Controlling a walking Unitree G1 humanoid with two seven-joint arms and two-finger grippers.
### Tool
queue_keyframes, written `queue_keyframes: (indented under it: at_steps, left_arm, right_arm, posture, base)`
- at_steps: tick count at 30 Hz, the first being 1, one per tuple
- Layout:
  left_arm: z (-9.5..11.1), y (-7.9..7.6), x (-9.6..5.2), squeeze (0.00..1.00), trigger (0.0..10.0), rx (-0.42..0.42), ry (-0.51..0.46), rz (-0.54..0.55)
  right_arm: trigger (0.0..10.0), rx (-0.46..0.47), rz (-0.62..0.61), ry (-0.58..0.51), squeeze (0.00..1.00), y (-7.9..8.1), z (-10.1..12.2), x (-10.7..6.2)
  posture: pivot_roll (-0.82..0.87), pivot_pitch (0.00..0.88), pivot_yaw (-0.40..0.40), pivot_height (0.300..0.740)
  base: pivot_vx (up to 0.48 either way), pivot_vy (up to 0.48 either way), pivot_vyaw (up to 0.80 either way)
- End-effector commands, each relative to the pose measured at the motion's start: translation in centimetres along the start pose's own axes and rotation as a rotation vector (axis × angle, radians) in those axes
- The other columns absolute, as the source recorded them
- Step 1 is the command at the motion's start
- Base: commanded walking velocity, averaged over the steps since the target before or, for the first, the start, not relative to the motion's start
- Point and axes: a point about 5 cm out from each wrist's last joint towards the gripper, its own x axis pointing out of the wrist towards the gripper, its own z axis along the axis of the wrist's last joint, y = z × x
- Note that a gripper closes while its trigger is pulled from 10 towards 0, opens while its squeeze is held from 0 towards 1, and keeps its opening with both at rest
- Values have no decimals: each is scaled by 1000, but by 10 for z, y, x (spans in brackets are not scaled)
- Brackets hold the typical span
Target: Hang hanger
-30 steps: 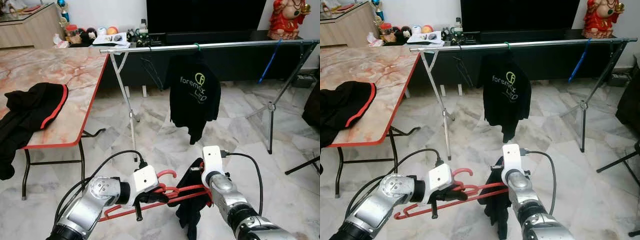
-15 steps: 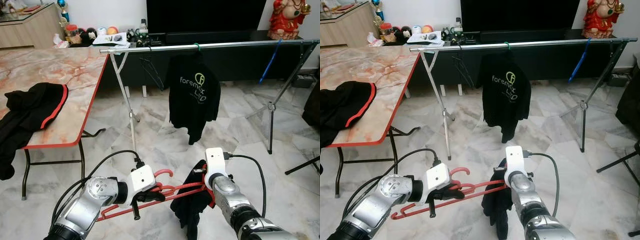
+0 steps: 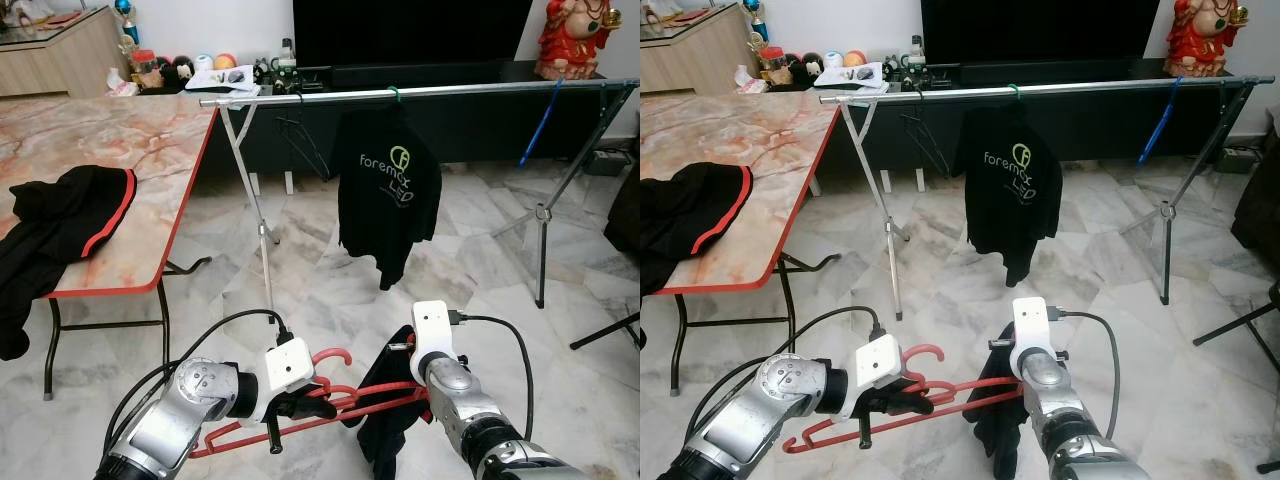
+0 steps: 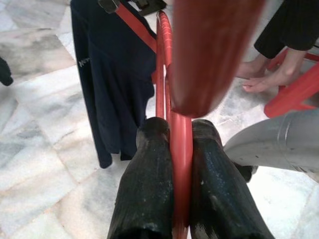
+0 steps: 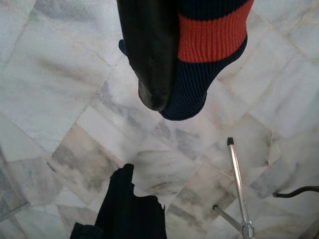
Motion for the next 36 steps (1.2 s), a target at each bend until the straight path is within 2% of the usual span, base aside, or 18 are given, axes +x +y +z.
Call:
queue_keyframes:
  at_steps: [1, 8, 9, 10, 16, 22, 28, 33, 36]
  left_arm:
    - [4, 3, -2, 0, 10000, -12, -16, 15]
    - [7, 7, -4, 0, 10000, -70, -51, 49]
    - [6, 7, -4, 0, 10000, -78, -50, 52]
    - [4, 7, -4, 0, 10000, -80, -44, 53]
    - [-2, 7, -3, 0, 10000, -98, -27, 68]
    - [-4, 6, -2, 0, 10000, -120, -27, 72]
    - [0, -1, -3, 0, 10000, -100, -24, 13]
    - [2, -4, -4, 0, 10000, -108, -25, -15]
    - [3, -3, -3, 0, 10000, -104, -30, -13]
  right_arm:
    - [10000, 17, 2, -6, 0, 3, 0, 0]
    - [10000, 52, 7, -23, 0, 4, 0, 0]
    - [10000, 152, 29, -66, 0, 7, 8, 0]
    - [10000, 208, 40, -85, 0, 8, 11, 0]
    - [10000, 364, 76, -159, 0, 10, 30, 1]
    - [10000, 365, 88, -164, 0, 10, 31, 1]
    - [10000, 353, 81, -161, 0, 8, 28, 1]
    - [10000, 384, 62, -196, 0, 4, 38, 1]
    - [10000, 385, 84, -205, 0, 9, 45, 2]
  posture:
    - [111, 66, 36, 740]
    - [107, 64, 38, 740]
    - [109, 65, 38, 740]
    - [109, 65, 38, 740]
    - [109, 66, 38, 740]
    - [108, 65, 36, 740]
    - [111, 65, 35, 740]
    - [114, 65, 32, 740]
    - [116, 64, 31, 740]
  base:
    - [0, 0, 0]
    - [0, 0, 0]
    - [0, 0, 0]
    - [0, 0, 0]
    - [0, 0, 0]
    - [0, 0, 0]
    - [0, 0, 0]
    - [0, 0, 0]
    - [0, 0, 0]
